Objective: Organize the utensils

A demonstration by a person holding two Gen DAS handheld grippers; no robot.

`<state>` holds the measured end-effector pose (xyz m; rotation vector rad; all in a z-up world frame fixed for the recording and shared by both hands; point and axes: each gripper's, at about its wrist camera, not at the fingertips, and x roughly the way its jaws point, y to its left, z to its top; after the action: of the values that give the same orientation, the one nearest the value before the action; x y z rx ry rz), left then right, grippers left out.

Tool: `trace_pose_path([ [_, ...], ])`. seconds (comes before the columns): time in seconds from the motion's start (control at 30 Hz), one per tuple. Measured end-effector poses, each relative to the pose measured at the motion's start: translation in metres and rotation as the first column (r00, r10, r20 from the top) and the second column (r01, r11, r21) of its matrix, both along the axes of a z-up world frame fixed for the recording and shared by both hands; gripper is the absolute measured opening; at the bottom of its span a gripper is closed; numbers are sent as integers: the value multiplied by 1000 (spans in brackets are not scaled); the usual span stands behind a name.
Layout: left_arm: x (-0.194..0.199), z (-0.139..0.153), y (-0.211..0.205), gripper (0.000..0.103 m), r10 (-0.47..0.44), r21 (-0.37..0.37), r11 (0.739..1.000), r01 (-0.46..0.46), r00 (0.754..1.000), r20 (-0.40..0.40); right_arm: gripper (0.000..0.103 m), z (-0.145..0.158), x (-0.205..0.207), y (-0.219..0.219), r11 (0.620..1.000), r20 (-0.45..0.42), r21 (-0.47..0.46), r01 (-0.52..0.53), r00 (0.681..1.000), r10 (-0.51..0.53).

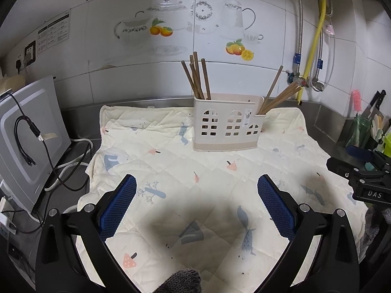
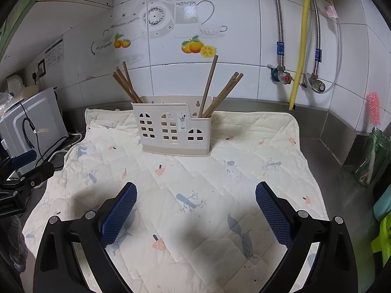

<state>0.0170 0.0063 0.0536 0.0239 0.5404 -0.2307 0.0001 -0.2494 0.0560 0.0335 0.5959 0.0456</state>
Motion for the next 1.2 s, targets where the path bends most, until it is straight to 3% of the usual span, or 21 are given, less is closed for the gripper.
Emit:
trace_pose_path([
  [1.2,-7,-5,6,98,22,8,1000,-22,1000,-12,96,0,-4,6,1000,0,1,-18,1000,18],
])
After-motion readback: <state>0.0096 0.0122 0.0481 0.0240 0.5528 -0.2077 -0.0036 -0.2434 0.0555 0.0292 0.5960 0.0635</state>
